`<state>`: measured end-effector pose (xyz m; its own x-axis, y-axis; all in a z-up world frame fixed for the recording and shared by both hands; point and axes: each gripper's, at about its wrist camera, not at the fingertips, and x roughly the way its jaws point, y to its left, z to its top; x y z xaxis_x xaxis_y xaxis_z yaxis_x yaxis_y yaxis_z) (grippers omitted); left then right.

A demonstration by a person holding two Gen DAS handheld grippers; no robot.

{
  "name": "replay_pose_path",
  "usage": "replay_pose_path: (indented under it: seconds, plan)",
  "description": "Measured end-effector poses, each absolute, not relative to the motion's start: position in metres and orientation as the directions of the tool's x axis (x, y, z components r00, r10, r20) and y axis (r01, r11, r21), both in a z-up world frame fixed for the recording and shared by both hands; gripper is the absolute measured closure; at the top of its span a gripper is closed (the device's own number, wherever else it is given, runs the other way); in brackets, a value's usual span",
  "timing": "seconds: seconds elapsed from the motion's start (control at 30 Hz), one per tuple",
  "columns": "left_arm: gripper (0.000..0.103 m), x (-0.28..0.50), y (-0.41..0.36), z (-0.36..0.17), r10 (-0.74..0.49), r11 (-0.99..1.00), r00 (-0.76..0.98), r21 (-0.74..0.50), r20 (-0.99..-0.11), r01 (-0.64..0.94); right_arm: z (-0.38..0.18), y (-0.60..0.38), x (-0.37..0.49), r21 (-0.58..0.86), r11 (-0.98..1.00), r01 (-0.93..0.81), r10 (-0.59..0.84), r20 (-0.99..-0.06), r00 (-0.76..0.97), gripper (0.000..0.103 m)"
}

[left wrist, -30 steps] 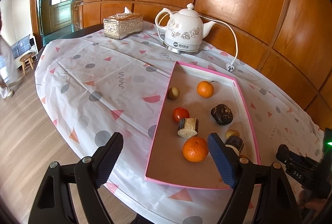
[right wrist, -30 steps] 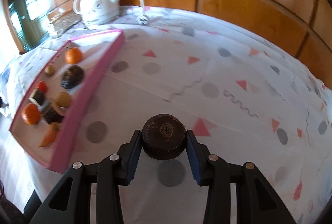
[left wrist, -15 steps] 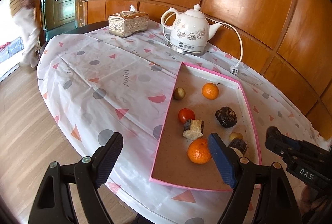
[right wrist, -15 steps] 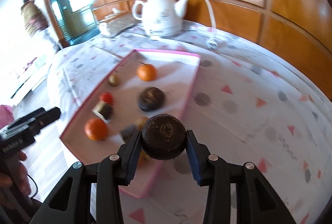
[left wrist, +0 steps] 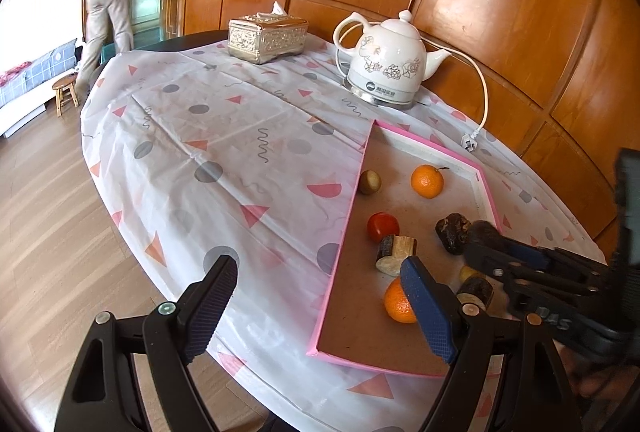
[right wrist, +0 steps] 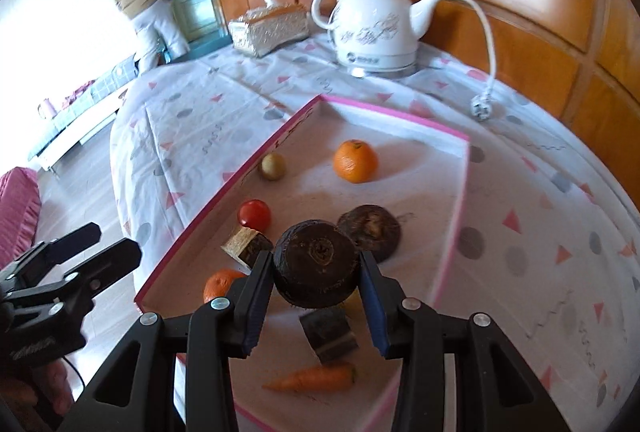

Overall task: Organize fruits
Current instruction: 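Lift the dark round fruit and carry it over the pink tray, then lower the dark fruit into the tray and open the right gripper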

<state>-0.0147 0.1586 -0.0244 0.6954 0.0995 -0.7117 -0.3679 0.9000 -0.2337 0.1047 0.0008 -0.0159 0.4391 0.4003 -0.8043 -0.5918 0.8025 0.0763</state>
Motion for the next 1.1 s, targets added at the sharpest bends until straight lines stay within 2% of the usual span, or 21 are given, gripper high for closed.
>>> replay_pose_path:
  seconds: [0.13, 0.27, 0.5, 1.1]
  plan:
    - [0.019, -0.015, 0.158, -0.025, 0.101, 0.901, 0.694, -0.230, -0.713, -0.367, -0.033, 0.009, 0.109, 0.058, 0.802, -0.595, 0.369, -0.831, 0.416, 0.058]
    - [0.019, -0.013, 0.158, -0.028, 0.097, 0.901, 0.686, -0.229, -0.721, -0.368, -0.032, 0.000, 0.104, 0.071, 0.811, -0.580, 0.378, -0.821, 0.429, 0.049]
    - [0.019, -0.012, 0.153, -0.025, 0.096, 0.909, 0.691, -0.220, -0.717, -0.354, -0.022, -0.017, 0.091, 0.075, 0.847, -0.527, 0.370, -0.794, 0.482, 0.049]
    - [0.019, -0.019, 0.132, -0.008, 0.094, 0.938, 0.721, -0.181, -0.687, -0.295, -0.005, -0.044, 0.050, -0.058, 0.918, -0.391, 0.239, -0.705, 0.667, 0.049]
